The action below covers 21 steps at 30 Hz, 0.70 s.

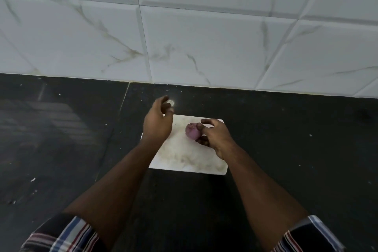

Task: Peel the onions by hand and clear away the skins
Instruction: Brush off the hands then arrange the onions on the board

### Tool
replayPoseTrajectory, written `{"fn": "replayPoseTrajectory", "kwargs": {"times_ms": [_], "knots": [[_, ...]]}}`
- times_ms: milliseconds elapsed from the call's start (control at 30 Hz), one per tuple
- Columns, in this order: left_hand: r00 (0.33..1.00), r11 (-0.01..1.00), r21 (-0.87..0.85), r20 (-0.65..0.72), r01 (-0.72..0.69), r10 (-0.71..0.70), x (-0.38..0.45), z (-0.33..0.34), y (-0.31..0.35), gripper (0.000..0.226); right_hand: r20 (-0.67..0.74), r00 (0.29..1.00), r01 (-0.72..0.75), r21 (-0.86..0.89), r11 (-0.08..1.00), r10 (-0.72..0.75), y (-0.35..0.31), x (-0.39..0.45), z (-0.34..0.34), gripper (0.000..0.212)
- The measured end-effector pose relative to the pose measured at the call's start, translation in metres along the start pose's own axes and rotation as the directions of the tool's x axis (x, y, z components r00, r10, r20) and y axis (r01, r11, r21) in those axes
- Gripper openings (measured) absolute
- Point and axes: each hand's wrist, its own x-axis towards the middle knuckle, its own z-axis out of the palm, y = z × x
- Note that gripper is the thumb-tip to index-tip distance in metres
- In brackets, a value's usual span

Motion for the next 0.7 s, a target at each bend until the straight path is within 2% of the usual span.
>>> {"fn": "replayPoseTrajectory", "kwargs": {"times_ms": [100,200,267,400,500,567,600,633,700], "knots": [[0.998,0.954,0.297,0.052,-0.039,0.025,0.011,-0.009,-0.026,0.046,-0.049,0.998,0.046,-0.025,0.999,-0.048,0.004,0.01,0.006,0.027],[0.969,0.844,0.536,0.204,0.008,-0.138,0.017,-0.012,-0.046,0.057,-0.093,0.992,0.069,-0.147,0.987,-0.083,0.007,0.014,0.009,0.027],[0.946,0.807,0.59,0.268,-0.01,-0.184,0.018,-0.012,-0.052,0.059,-0.124,0.986,0.082,-0.218,0.973,-0.111,0.008,0.014,0.006,0.024],[0.954,0.833,0.553,0.267,-0.034,-0.138,0.018,-0.008,-0.058,0.052,-0.095,0.992,0.064,-0.157,0.986,-0.079,0.01,0.016,-0.006,0.02],[0.951,0.906,0.423,0.284,-0.009,-0.123,0.011,-0.01,-0.049,0.045,-0.091,0.993,0.064,-0.158,0.985,-0.079,0.008,0.01,-0.011,0.018],[0.947,0.98,0.136,0.269,0.143,-0.176,0.001,-0.015,-0.038,0.036,-0.185,0.974,0.097,-0.197,0.976,-0.134,0.002,0.008,-0.017,0.018],[0.933,0.964,-0.068,0.278,0.256,-0.228,-0.006,-0.017,-0.03,0.029,-0.249,0.949,0.144,-0.202,0.969,-0.193,-0.004,0.005,-0.018,0.018],[0.911,0.901,-0.249,0.31,0.355,-0.274,-0.014,-0.017,-0.02,0.027,-0.303,0.913,0.224,-0.19,0.956,-0.274,-0.013,0.001,-0.017,0.018],[0.855,0.7,-0.513,0.425,0.497,-0.296,-0.03,-0.009,-0.001,0.034,-0.311,0.83,0.412,-0.22,0.884,-0.464,-0.033,-0.01,0.0,0.013]]}}
